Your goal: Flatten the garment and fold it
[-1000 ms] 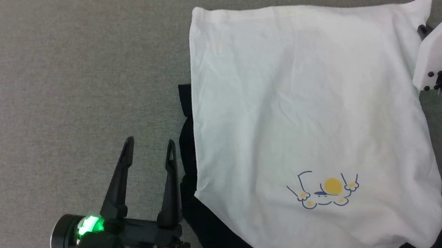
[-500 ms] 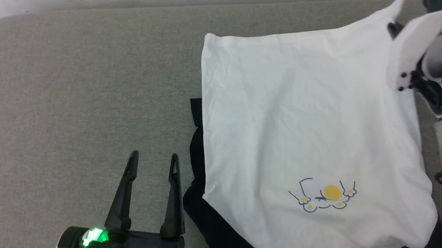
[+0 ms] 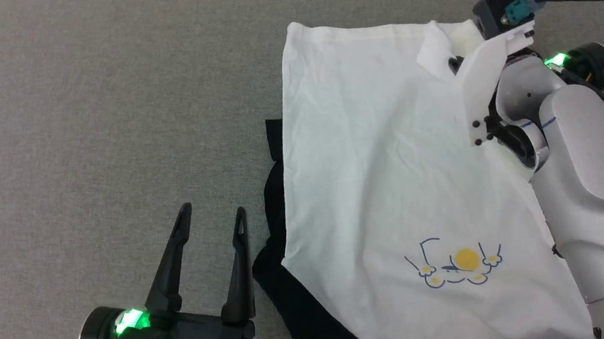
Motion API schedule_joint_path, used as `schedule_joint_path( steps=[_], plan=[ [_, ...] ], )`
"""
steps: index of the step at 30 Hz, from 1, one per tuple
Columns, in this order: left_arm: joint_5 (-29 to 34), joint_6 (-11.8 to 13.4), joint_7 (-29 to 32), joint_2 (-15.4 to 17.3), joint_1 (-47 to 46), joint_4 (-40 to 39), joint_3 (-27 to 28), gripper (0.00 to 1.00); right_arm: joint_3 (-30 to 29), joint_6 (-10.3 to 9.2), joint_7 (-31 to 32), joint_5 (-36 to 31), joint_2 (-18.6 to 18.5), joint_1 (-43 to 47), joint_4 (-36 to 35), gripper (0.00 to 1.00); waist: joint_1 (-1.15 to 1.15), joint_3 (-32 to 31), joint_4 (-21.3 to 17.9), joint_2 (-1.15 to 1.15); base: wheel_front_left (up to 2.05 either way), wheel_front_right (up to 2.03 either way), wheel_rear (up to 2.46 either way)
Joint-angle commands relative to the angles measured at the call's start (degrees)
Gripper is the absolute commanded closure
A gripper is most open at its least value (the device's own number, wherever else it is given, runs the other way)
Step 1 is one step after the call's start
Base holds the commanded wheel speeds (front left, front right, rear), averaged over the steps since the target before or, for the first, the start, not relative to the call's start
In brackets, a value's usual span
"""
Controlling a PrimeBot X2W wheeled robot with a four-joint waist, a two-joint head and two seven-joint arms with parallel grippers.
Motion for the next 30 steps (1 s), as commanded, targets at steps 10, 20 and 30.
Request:
schedule_joint_path(
  steps=[10,20,30],
  plan=[
    [-0.8,0.1,-0.3,-0.5,-1.8,0.8,-0.2,0.0,-1.3,-0.04,-1.7,-1.1,-0.9,0.0,4.0,0.0,0.0,2.1,-0.2,0.0,0.0,0.0,0.0],
    [-0.3,0.3,-0.3,-0.6,-1.6,1.0,-0.4,0.0,-4.0,-0.04,-4.5,1.6,-3.7,-0.7,1.5,0.0,0.0,-0.1,-1.2,0.0,0.0,0.0,0.0],
    [-0.3,0.7,-0.3,-0.6,-1.5,0.1,-0.9,0.0,-7.9,-0.04,-0.3,-0.1,-6.8,2.4,-1.2,0.0,0.0,2.6,-0.2,0.0,0.0,0.0,0.0]
  ],
)
